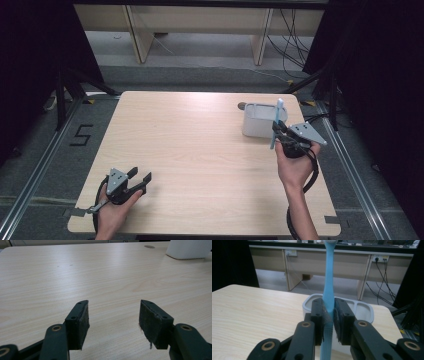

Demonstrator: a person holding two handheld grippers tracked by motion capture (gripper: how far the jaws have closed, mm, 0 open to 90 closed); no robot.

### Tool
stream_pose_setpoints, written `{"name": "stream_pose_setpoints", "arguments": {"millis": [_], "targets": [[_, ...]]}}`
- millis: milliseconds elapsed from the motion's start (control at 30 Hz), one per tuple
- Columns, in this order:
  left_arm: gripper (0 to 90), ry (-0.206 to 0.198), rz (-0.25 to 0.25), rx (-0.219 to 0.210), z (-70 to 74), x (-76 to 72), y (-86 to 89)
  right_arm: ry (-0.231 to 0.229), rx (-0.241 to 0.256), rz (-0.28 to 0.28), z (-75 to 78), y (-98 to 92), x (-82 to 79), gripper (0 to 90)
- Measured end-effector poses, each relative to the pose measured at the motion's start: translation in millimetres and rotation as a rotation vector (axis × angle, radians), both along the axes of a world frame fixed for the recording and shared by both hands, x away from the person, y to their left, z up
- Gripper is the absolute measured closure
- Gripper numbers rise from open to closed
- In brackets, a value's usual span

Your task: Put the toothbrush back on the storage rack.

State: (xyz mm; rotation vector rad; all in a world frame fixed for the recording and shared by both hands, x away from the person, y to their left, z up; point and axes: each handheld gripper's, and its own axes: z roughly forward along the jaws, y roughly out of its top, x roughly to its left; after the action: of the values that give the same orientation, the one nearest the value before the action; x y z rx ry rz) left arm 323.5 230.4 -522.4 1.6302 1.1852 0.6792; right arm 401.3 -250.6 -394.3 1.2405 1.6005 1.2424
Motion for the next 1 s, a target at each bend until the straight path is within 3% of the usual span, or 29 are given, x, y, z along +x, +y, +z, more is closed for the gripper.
{"name": "stream_pose_setpoints", "arguments": {"millis": [200,1000], "targets": [[40.8,0.0,0.0,-0.001,0.0,0.0,0.1,-0.036,-0.01,-0.014,6.7,-5.0,5.2,78.8],[40.8,-0.006,-0.002,-0.003,-0.2,-0.2,0.0,-0.097,0.02,-0.053,22.0,-14.0,25.2,78.7]]}}
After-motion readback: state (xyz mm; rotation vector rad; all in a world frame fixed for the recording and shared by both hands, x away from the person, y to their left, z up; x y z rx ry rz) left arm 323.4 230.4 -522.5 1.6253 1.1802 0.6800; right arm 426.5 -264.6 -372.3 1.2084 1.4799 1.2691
